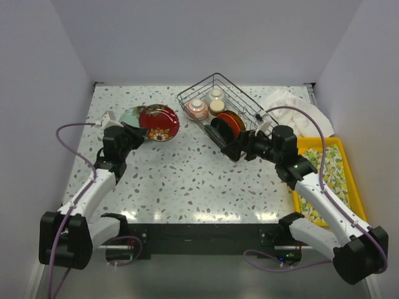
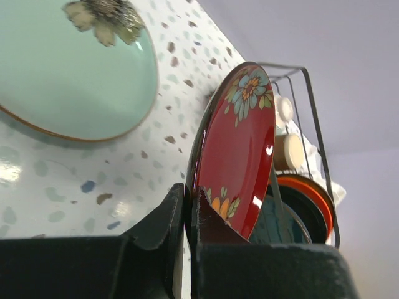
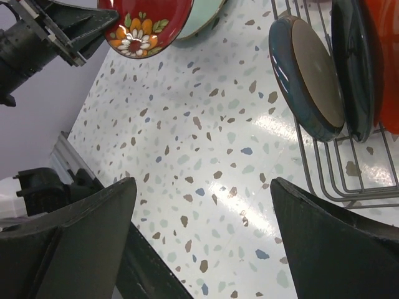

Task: Unload the mixed dishes from the dish rack
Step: Place the plate at the center of the board.

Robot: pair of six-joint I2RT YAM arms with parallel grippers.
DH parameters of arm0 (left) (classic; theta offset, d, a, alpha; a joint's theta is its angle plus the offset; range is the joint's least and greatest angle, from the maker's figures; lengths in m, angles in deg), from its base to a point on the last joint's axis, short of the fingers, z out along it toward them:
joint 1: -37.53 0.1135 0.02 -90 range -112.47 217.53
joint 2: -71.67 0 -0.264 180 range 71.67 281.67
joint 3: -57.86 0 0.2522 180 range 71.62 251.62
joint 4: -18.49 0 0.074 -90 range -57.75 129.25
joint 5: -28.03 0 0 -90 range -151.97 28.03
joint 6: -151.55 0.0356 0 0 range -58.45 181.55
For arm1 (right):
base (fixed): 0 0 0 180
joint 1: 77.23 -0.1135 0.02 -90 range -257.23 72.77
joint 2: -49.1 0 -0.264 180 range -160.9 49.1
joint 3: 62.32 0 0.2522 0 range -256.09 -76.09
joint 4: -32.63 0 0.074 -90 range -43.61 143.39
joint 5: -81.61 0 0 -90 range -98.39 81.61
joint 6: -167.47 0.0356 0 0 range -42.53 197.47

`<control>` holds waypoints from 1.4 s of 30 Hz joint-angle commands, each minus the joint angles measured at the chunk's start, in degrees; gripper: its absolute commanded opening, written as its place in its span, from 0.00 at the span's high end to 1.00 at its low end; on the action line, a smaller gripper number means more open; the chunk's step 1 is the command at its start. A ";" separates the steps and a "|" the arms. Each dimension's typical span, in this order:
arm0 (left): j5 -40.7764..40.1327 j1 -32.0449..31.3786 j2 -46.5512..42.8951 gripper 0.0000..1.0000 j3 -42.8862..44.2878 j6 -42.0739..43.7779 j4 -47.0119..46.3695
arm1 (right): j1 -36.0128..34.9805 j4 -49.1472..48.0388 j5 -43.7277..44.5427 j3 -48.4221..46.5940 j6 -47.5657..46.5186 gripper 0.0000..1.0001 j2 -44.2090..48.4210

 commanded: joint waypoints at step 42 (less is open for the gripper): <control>7.90 17.75 38.77 0.37 23.83 3.23 0.17 | -0.07 11.06 5.62 -4.35 -6.25 0.06 6.35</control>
